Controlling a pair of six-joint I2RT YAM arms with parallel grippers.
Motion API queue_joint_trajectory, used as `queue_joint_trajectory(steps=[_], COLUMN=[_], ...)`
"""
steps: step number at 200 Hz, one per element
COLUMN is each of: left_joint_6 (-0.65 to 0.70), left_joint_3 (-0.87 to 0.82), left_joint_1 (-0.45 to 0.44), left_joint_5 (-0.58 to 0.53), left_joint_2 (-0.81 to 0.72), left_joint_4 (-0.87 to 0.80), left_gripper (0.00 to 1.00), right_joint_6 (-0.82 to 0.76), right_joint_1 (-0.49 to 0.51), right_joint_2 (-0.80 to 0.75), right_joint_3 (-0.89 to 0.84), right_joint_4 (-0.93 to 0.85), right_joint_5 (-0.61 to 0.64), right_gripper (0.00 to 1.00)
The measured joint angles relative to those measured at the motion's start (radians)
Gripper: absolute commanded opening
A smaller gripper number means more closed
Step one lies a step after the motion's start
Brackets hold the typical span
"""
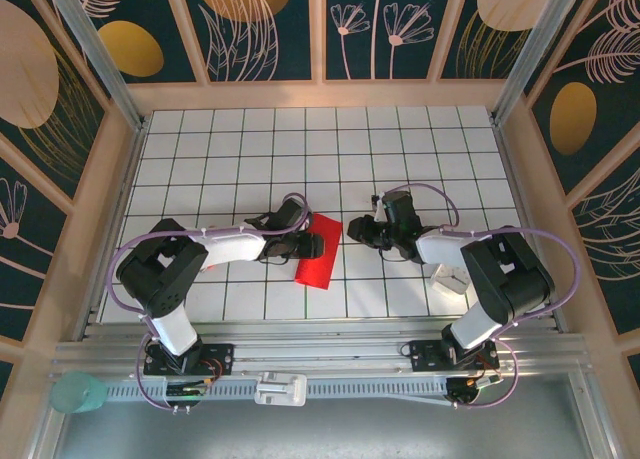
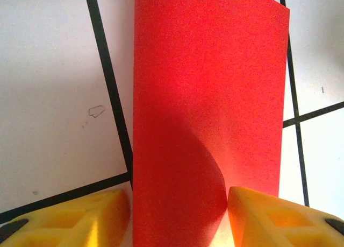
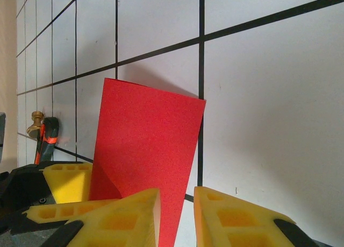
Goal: Fold a paper plane with a square sheet of paper (pick it up from the middle)
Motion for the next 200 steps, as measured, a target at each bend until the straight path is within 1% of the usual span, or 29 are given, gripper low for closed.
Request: queue_joint_trajectory(steps=[54, 87, 116, 160, 200], left_joint_6=[-0.012, -0.016, -0.017, -0.017, -0.017], left_joint_3=[-0.004, -0.006, -0.008, -0.008, -0.008], left_joint_1=[-0.003, -0.004, -0.004, -0.004, -0.004], left_joint_5=[-0.01, -0.011, -0.011, -0.011, -0.012], left_joint_2=[0.0, 0.0, 0.0, 0.0, 0.0], left_joint_4=[0.008, 0.013, 0.015, 0.015, 0.015], left_gripper=[0.55, 0.55, 0.55, 0.55, 0.55], right_joint_6=[0.001, 0.014, 0.031, 0.076, 0.104], right_joint_1=[0.0, 0.002, 0.018, 0.053, 0.092], right_joint_2=[0.0, 0.0, 0.005, 0.055, 0.095], right_joint_3=[0.0, 0.0, -0.001, -0.009, -0.01], right_joint_4=[0.0, 0.002, 0.015, 0.065, 0.105], right_joint_5=[0.0, 0.0, -0.004, -0.017, -0.035], right_gripper=[0.22, 0.19, 0.12, 0.0, 0.0])
